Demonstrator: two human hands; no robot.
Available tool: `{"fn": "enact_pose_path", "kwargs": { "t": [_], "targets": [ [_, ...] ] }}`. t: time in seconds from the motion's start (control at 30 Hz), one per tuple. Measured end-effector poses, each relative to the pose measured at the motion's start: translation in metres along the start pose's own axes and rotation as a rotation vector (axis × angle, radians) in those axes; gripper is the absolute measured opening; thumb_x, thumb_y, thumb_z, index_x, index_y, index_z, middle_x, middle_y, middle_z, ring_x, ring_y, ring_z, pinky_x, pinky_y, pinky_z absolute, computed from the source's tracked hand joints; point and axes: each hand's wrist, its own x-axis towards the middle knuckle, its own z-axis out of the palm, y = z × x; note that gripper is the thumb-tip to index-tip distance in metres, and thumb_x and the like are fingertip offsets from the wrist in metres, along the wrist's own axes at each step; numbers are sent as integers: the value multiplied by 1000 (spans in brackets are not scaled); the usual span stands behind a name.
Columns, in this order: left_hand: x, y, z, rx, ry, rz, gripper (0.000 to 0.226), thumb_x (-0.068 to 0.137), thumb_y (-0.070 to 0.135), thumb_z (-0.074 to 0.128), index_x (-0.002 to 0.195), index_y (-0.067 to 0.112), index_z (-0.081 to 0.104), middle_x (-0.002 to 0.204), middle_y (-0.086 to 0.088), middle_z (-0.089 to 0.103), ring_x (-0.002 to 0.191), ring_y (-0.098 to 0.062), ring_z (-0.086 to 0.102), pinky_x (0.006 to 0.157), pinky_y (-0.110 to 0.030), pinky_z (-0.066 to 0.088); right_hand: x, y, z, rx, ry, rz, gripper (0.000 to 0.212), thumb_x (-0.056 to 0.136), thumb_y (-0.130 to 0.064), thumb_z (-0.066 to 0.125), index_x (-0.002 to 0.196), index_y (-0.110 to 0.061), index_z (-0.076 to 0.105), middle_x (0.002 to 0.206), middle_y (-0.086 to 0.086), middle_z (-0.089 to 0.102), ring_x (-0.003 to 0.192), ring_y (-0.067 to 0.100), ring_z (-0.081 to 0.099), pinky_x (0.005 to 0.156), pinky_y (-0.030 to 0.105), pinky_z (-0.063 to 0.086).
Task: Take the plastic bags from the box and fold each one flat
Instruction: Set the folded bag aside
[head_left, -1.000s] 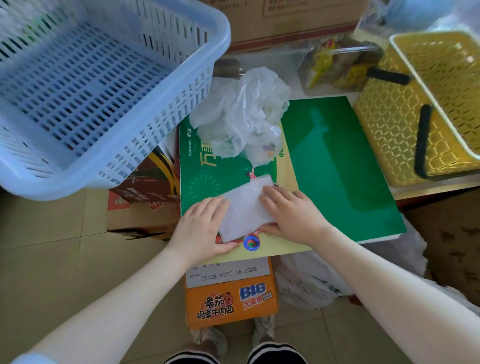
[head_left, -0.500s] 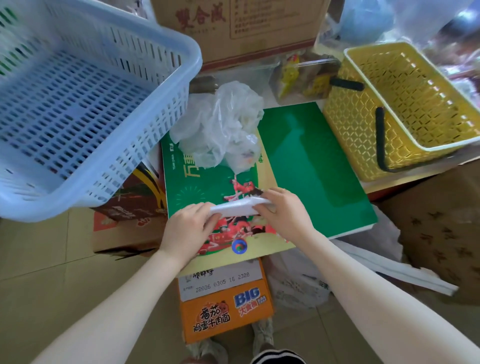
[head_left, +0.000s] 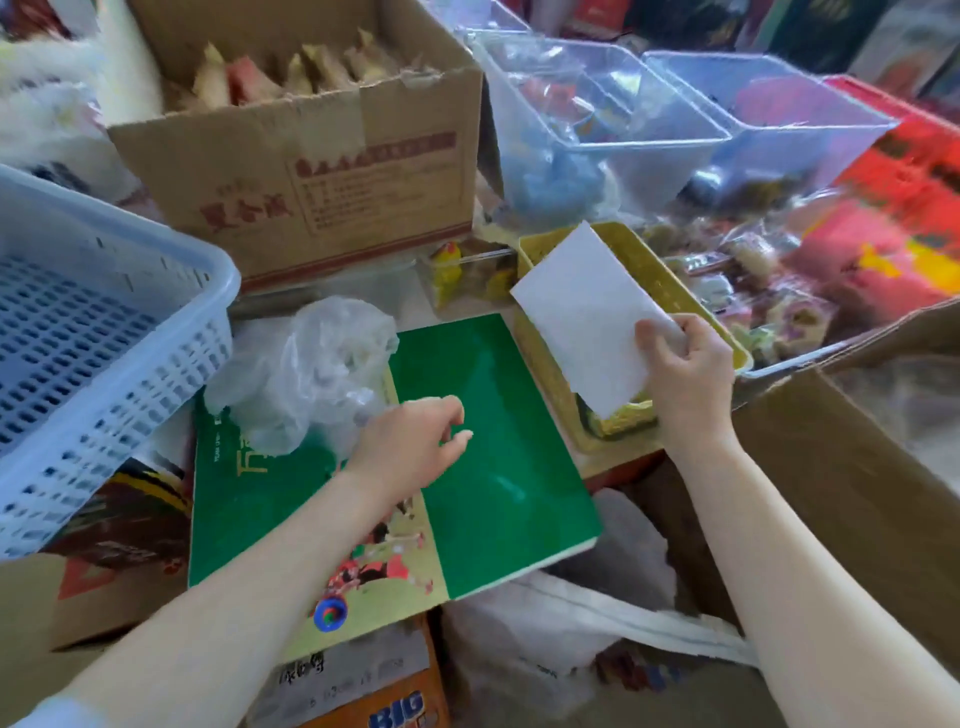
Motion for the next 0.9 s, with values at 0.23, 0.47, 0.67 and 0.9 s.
{"fn": "enact_pose_path", "kwargs": {
  "t": [0.23,0.47,0.67,0.9],
  "targets": [
    [64,26,28,79,-36,-5,23,92,34,45,107,20,54,97,7,64,85,-18,58,54,-24,31,114,69,13,-53,-178,490,6,85,-6,51,87,-5,57,78,12,55,60,20,50,47,22,45],
    [73,22,51,-33,66,33,21,84,34,45,86,18,60,74,6,63,64,-20,57,49,-24,38,137,107,32,-384,-391,711,25,91,-15,56,109,2,53,100,15,55,84,27,56,67,32,51],
    [60,14,43,-35,79,-21,21,86,34,47,88,18,60,74,7,62,65,-20,56,46,-19,31,110,63,40,-355,-484,112,31,94,-19,51,123,-9,54,114,5,60,104,19,58,85,24,46],
    [7,-31,7,-61,107,-221,12,88,25,58,94,16,64,77,7,62,68,-18,60,55,-27,49,14,6,118,-139,-605,-199,13,92,-18,54,98,-12,64,86,-1,65,71,12,57,62,20,46]
  ]
}}
